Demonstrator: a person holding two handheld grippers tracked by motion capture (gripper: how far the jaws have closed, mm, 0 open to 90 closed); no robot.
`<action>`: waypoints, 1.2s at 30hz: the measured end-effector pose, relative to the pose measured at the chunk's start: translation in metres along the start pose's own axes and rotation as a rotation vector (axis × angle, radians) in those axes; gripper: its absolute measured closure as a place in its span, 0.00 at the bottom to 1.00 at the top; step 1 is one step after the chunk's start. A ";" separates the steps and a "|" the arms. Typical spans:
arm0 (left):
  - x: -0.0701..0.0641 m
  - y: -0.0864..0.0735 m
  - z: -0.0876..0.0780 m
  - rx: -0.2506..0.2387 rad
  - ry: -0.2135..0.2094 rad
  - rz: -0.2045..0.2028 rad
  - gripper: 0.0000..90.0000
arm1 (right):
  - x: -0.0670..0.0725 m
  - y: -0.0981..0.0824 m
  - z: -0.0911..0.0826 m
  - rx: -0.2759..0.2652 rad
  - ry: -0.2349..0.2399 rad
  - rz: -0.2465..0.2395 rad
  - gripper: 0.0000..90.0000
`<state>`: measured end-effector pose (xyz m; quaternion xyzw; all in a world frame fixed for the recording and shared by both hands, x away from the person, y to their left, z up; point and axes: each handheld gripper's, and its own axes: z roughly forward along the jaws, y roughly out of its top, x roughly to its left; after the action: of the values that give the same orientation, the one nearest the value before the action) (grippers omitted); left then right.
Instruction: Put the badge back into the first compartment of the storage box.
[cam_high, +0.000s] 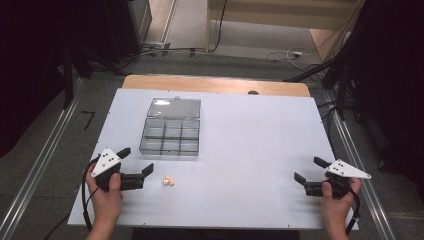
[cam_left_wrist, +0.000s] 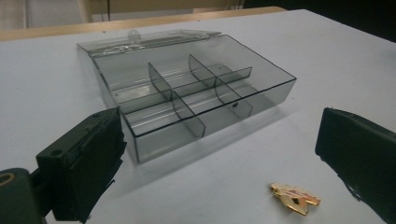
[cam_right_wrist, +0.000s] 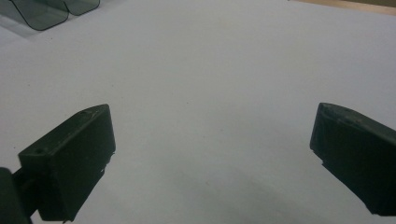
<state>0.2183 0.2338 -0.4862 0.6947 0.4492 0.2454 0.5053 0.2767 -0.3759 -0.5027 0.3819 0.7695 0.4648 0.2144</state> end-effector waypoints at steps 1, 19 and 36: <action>-0.002 0.000 0.001 0.004 -0.009 0.002 0.01 | 0.000 0.000 0.000 0.001 -0.001 0.002 0.00; -0.027 0.003 0.023 0.158 -0.159 -0.006 0.17 | 0.000 0.000 0.002 0.016 -0.010 0.005 0.00; -0.019 -0.005 0.037 0.335 -0.244 -0.094 0.54 | 0.000 0.000 0.003 0.022 -0.014 0.009 0.00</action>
<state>0.2368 0.1997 -0.5027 0.7720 0.4510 0.0575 0.4442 0.2785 -0.3745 -0.5038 0.3911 0.7712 0.4547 0.2134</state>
